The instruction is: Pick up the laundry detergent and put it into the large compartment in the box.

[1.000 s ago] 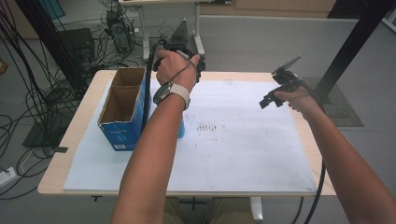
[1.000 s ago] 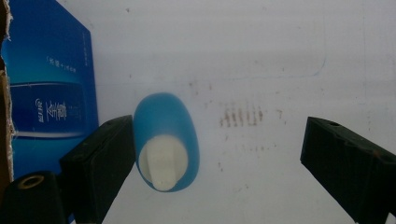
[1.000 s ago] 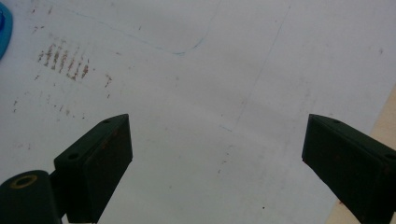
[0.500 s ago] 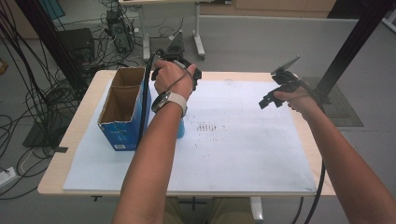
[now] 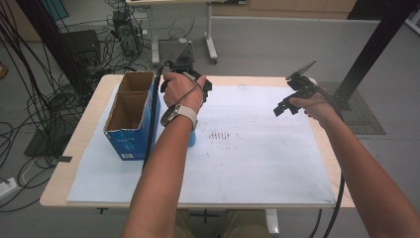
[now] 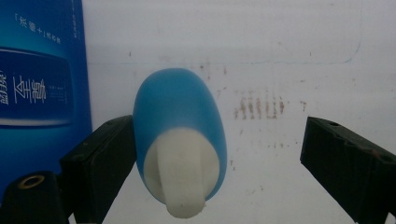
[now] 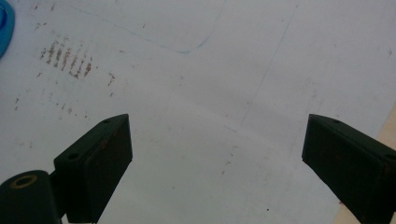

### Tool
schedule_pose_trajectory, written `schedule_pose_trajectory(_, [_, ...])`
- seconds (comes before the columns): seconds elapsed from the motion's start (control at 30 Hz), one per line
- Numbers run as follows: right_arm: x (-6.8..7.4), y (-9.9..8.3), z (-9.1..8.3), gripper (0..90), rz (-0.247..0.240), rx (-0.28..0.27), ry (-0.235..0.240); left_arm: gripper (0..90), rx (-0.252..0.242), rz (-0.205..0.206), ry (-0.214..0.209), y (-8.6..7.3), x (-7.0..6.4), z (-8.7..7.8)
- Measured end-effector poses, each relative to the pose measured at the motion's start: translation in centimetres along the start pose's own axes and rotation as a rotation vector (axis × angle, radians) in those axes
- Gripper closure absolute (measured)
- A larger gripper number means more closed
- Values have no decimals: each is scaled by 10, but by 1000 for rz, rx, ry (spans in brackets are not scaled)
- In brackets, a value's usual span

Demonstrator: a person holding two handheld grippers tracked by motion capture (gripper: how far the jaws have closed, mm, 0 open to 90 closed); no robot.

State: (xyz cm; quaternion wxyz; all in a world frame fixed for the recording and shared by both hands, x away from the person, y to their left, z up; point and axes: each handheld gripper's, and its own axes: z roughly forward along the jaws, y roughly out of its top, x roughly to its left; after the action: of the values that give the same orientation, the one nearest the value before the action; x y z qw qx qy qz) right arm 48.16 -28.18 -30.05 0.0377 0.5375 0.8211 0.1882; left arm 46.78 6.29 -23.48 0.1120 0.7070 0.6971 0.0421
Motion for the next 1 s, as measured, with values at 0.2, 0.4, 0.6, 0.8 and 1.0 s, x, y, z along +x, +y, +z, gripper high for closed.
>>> schedule_pose_trajectory(0.2, [-1, 0, 0, 82, 2, 4, 0, 109, -6, 1, 0, 1, 1, 2])
schedule_pose_trajectory(0.4, [0, -1, 1, 82, -1, 5, 2, 109, -1, 8, 26, 2, 1, 7])
schedule_pose_trajectory(0.6, [-1, -1, 1, 82, -2, 6, 1, 109, 7, -9, 7, 1, 5, 12])
schedule_pose_trajectory(0.8, [1, -1, 2, 82, -5, 6, 2, 110, 9, -9, 8, 0, 9, 19])
schedule_pose_trajectory(1.0, [1, -1, 2, 82, -6, 7, 3, 101, 15, -15, 9, -2, 11, 26])
